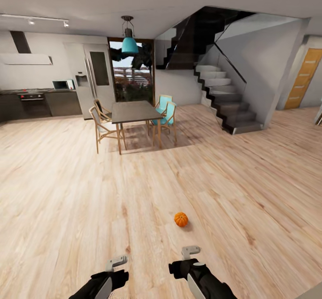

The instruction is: Place each of the two pumpkins and all three candles from the living room inside a cabinet in the living room (use any cabinet), then make sure every cabinet is closed, and position the cauldron so it is next to a table in the living room.

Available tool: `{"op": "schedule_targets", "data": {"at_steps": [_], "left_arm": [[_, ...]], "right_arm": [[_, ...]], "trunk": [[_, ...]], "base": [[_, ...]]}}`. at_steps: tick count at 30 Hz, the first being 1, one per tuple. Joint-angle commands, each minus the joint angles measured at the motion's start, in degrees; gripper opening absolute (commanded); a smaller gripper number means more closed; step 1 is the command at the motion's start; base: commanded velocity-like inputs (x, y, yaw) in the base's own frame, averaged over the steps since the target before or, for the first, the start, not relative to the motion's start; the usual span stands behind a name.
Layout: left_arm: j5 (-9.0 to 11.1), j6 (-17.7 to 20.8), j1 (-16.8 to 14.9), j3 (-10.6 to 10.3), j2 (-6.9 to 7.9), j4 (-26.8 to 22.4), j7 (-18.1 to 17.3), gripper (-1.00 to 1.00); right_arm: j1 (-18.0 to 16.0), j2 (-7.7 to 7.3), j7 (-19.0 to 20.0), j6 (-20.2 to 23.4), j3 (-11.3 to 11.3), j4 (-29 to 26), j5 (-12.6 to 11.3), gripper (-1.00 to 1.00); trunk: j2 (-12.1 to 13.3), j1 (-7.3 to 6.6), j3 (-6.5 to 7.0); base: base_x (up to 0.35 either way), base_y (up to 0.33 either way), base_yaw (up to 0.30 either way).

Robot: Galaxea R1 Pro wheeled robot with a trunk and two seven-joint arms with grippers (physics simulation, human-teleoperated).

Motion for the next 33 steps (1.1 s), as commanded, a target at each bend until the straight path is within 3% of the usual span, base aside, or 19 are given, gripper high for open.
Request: {"op": "schedule_targets", "data": {"at_steps": [1,5,9,18,24,33], "left_arm": [[1.1,0.3,0.0,0.8,0.38,-0.1,0.2,1.0],[4.5,0.3,-0.1,1.6,2.98,-0.1,0.3,1.0],[5.4,0.3,-0.2,1.7,3.7,-0.1,0.3,1.0],[5.9,-0.5,-0.1,1.9,3.94,0.6,0.3,1.0],[6.4,-3.7,0.1,1.8,4.03,0.8,0.3,1.0],[6.2,-4.2,0.3,1.7,4.0,0.8,0.1,1.0]], "right_arm": [[0.0,-0.08,-0.4,0.3,0.4,-0.1,-0.6,1.0],[0.0,-0.21,-0.4,0.1,0.4,0.2,-0.6,1.0],[0.0,-0.28,-0.4,-0.1,0.4,0.3,-0.7,1.0],[0.0,-0.32,-0.4,-1.9,0.4,0.4,-0.7,1.0],[0.0,-0.33,-0.4,-2.7,0.4,0.5,-0.6,1.0],[0.0,-0.31,-0.6,-2.8,0.4,0.5,-0.6,1.0]], "trunk": [[0.4,-0.22,0.11],[2.0,-1.1,0.83],[3.6,-1.97,1.54],[7.2,-3.95,3.16],[9.6,-5.27,4.24],[9.6,-5.27,4.24]], "base": [[0.0,0.0,0.292],[0.0,0.0,0.292],[0.0,0.0,0.292],[0.0,0.0,0.292],[0.0,0.0,0.292],[0.0,0.0,0.292]]}}
